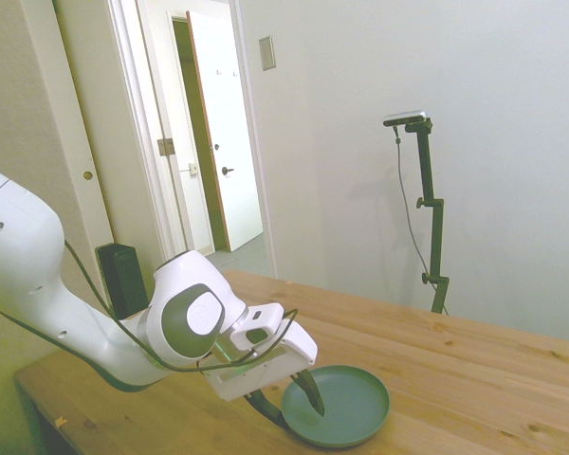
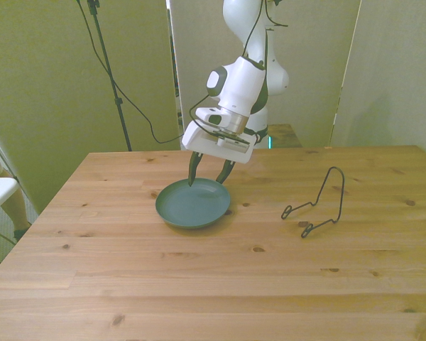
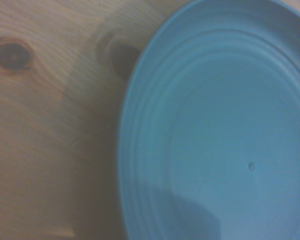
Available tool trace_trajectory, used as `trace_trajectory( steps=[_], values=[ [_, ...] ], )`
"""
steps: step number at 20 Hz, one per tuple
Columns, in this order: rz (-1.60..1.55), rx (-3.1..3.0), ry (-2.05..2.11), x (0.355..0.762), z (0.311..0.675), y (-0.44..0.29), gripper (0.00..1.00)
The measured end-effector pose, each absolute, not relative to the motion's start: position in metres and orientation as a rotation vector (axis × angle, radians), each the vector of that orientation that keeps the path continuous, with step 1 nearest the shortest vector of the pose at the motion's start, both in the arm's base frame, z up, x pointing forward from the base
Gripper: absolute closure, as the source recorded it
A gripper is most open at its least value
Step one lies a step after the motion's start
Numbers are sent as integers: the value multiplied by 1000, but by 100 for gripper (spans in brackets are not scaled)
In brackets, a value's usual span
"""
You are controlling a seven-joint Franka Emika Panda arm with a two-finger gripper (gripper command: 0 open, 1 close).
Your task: Load the plate
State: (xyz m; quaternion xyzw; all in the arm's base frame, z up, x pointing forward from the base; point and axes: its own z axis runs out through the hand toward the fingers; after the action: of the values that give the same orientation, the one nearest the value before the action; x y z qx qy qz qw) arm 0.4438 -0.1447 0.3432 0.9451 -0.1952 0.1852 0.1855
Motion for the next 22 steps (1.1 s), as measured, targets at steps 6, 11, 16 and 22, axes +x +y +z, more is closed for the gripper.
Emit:
trace_trajectory(
  steps=[6, 11, 16, 22],
  values=[
    [526, 2663, -565, 448, 344, -148, 100],
    [531, 2669, -575, 449, 346, -149, 100],
    [520, 2691, -590, 457, 346, -149, 100],
    [492, 2725, -613, 471, 346, -159, 100]
  ],
)
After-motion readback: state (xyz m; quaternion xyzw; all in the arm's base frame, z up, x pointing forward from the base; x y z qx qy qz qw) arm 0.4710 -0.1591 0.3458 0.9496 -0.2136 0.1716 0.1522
